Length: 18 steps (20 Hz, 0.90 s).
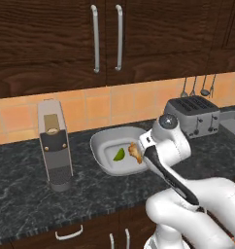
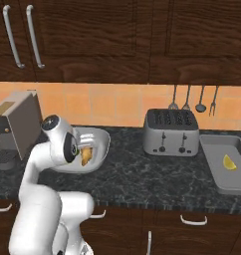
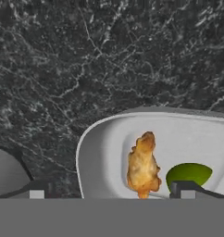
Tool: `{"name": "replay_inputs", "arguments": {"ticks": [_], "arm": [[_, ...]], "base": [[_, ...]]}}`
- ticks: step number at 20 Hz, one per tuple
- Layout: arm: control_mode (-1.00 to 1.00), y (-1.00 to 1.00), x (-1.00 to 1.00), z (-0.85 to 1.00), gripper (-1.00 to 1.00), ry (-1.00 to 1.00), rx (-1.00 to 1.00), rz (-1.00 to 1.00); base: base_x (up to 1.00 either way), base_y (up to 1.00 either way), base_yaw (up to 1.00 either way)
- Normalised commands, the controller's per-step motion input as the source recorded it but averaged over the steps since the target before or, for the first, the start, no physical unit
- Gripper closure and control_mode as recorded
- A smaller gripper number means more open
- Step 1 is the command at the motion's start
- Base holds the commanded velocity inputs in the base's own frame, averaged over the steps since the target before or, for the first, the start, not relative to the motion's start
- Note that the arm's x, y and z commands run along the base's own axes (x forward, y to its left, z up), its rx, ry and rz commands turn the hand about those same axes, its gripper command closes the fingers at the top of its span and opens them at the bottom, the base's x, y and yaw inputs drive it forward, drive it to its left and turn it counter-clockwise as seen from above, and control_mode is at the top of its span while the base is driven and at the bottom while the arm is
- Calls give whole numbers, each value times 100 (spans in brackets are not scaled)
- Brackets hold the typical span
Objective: Place one lemon wedge and one chicken drumstick in each tupperware on the nearby counter, to pack two identical lunches.
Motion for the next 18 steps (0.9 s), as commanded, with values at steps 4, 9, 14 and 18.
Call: {"name": "replay_inputs", "arguments": {"ticks": [4, 9, 14, 18], "arm": [[-100, -43, -100, 52, -100, -26, 4, 0], [-100, -27, -98, 52, -100, -20, 3, 0], [100, 0, -37, 7, -100, -2, 0, 0], [100, 0, 0, 0, -100, 0, 0, 0]], "base": [[0, 0, 0], [0, 0, 0], [-60, -2, 0], [-100, -67, -1]]}}
